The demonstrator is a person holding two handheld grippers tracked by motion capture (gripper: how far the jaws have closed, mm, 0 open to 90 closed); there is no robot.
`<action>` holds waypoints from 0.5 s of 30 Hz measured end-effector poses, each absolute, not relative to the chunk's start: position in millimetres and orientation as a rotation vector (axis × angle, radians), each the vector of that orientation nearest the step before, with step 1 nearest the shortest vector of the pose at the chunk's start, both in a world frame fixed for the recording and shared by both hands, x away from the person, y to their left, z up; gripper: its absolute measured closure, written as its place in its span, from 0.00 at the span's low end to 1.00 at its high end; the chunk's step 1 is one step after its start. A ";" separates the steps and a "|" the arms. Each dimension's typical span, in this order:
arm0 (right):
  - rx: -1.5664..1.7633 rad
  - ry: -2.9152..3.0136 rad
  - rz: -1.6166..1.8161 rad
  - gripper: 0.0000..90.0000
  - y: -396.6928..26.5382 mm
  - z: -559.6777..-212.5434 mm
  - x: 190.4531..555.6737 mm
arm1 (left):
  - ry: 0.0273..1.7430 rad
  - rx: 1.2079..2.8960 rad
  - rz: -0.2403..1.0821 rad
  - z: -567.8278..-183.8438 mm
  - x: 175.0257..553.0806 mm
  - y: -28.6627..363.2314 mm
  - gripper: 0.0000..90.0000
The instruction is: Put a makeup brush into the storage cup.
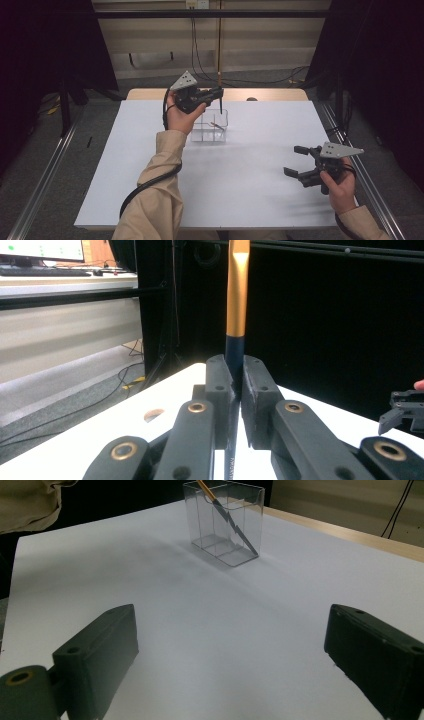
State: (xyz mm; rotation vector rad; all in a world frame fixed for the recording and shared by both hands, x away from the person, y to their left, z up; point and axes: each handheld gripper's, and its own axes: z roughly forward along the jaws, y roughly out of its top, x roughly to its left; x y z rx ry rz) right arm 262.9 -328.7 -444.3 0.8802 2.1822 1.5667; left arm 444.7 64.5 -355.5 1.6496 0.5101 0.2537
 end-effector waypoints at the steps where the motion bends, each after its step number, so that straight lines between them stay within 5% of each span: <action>1: 0.882 2.185 1.565 0.07 -328.8 -444.3 262.9 | 0.513 1.650 0.253 -356.5 445.2 63.9 0.93; 15: 0.871 2.185 1.573 0.07 -328.2 -444.1 262.5 | 0.518 1.679 0.266 -369.3 447.0 49.4 0.93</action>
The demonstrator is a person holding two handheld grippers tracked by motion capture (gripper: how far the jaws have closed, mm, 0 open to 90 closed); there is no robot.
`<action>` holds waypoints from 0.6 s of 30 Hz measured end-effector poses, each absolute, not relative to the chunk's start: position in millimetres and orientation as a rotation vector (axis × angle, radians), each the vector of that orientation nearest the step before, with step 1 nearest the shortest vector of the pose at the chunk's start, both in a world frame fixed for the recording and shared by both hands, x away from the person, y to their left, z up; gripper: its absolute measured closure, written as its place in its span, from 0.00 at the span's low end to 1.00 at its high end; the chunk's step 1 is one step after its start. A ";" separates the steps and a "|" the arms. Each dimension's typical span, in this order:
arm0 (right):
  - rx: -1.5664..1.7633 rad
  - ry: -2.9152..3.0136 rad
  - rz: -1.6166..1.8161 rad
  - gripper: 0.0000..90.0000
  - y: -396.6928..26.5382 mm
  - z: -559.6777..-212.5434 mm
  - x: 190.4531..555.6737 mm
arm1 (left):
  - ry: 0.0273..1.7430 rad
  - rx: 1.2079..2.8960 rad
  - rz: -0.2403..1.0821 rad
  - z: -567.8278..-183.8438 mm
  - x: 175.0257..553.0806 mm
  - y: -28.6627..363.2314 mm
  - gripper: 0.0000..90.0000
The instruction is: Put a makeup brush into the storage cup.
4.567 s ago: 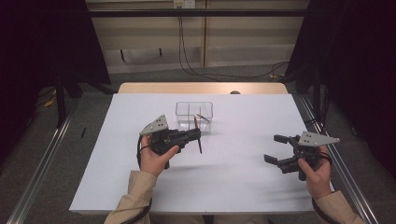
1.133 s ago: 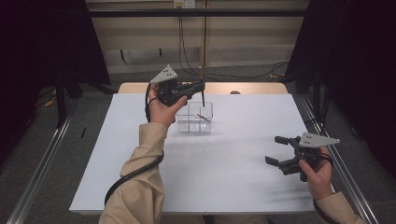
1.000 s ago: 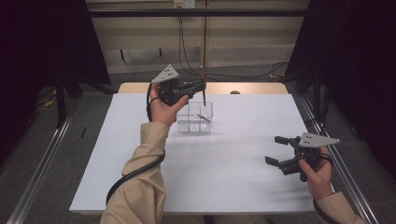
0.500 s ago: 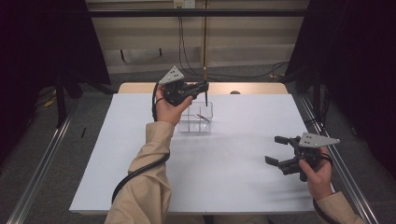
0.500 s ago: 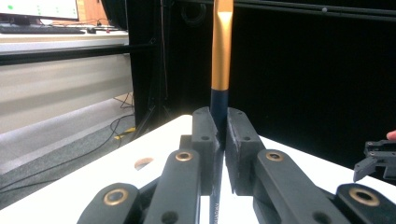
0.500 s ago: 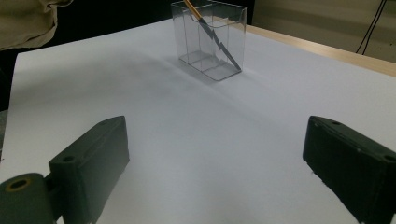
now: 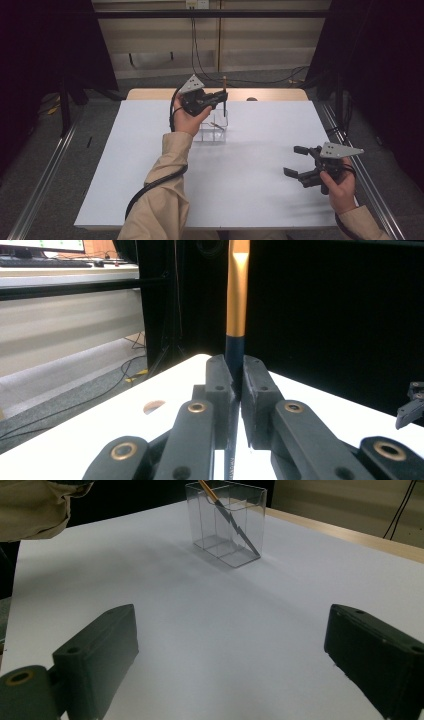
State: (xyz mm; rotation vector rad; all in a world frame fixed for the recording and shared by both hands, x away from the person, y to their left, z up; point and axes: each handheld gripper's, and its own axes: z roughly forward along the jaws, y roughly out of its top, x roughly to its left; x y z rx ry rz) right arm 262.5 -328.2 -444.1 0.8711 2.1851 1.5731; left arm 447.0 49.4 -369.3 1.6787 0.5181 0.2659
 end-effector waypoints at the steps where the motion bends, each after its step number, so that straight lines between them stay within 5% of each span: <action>1: 0.871 2.186 1.572 0.07 -328.1 -444.1 262.4 | 0.517 1.682 0.266 -370.1 447.2 49.2 0.93; 18: 0.868 2.196 1.572 0.07 -327.5 -444.7 263.1 | 0.542 1.679 0.260 -383.5 445.8 48.8 0.93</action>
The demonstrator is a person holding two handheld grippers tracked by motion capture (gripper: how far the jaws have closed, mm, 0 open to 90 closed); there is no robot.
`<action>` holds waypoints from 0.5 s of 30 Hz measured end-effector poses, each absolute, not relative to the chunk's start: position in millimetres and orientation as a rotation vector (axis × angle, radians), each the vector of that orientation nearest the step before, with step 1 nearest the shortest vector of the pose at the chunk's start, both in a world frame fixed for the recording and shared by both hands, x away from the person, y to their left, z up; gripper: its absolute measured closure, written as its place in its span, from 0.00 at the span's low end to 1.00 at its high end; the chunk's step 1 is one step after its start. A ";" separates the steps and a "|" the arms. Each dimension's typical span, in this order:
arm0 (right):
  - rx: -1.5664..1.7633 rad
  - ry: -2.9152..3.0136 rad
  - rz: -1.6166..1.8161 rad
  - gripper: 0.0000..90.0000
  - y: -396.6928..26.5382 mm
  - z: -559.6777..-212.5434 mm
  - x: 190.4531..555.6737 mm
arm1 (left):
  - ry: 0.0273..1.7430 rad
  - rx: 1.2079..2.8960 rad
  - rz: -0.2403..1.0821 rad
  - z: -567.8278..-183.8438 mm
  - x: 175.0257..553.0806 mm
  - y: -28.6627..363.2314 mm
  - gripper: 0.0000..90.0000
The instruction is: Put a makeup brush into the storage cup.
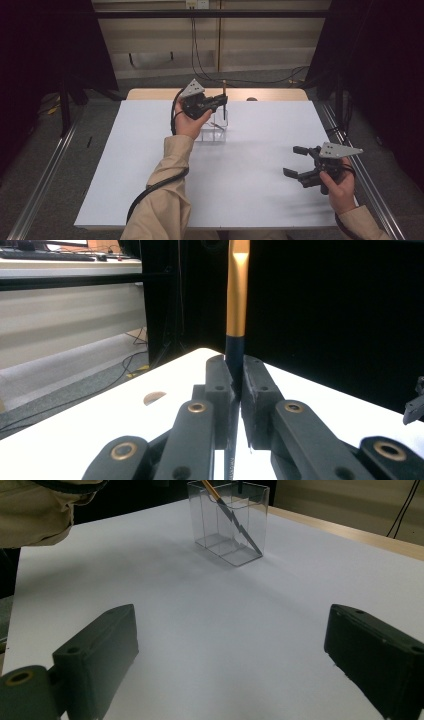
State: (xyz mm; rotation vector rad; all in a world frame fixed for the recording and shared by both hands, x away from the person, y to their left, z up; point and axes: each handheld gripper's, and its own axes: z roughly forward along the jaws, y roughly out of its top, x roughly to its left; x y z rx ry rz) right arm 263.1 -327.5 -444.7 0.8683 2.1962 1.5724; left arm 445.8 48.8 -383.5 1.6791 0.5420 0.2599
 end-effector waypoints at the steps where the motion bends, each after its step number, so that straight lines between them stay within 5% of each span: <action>1: 0.868 2.194 1.572 0.07 -327.3 -444.7 263.0 | 0.541 1.680 0.258 -384.0 445.6 48.7 0.93; 15: 0.863 2.201 1.576 0.07 -327.1 -444.6 263.6 | 0.551 1.678 0.241 -392.6 443.9 49.9 0.93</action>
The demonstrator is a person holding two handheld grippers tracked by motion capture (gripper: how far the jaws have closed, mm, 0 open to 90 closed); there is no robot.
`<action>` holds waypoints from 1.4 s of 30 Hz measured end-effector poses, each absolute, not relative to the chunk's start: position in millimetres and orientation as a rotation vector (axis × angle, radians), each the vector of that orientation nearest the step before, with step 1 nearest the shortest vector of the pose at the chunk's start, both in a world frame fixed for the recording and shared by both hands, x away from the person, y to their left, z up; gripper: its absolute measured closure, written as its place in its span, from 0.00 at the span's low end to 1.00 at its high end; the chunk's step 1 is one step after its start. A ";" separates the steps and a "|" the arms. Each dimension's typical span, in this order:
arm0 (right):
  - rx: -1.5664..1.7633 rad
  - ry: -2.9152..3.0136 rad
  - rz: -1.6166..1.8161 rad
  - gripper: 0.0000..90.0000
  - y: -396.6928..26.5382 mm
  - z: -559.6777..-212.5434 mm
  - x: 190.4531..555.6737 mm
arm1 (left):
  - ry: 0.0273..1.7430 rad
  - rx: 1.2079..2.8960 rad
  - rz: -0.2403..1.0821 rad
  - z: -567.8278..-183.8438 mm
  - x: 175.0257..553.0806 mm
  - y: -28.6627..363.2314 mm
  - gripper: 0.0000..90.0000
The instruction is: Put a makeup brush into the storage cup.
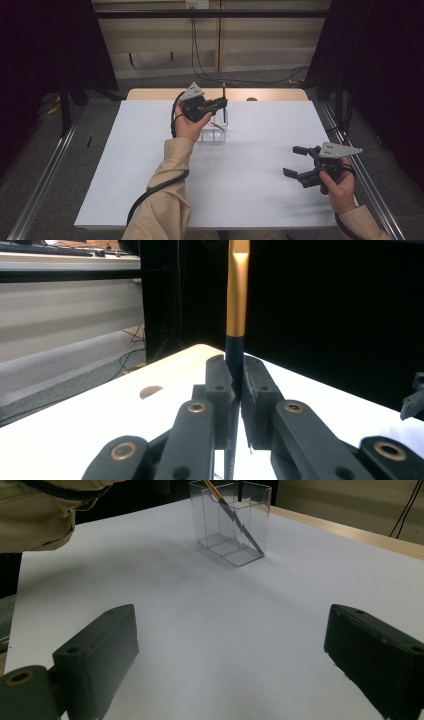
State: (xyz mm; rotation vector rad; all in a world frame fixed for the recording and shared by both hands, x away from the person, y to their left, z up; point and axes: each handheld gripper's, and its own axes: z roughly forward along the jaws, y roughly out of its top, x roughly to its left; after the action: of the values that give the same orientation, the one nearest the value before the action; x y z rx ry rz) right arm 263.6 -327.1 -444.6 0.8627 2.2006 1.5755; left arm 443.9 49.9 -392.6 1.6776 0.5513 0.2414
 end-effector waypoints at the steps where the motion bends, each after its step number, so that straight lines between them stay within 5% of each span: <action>1: 0.864 2.200 1.576 0.07 -327.0 -444.7 263.7 | 0.554 1.674 0.235 -393.5 443.8 49.8 0.93; 42: 0.852 2.200 1.580 0.07 -324.6 -443.6 264.5 | 0.560 1.690 0.237 -408.0 439.9 51.7 0.92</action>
State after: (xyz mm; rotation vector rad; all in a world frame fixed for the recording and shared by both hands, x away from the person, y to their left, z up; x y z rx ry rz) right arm 264.5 -324.6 -443.6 0.8516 2.2004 1.5803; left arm 439.9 51.7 -408.0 1.6897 0.5603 0.2371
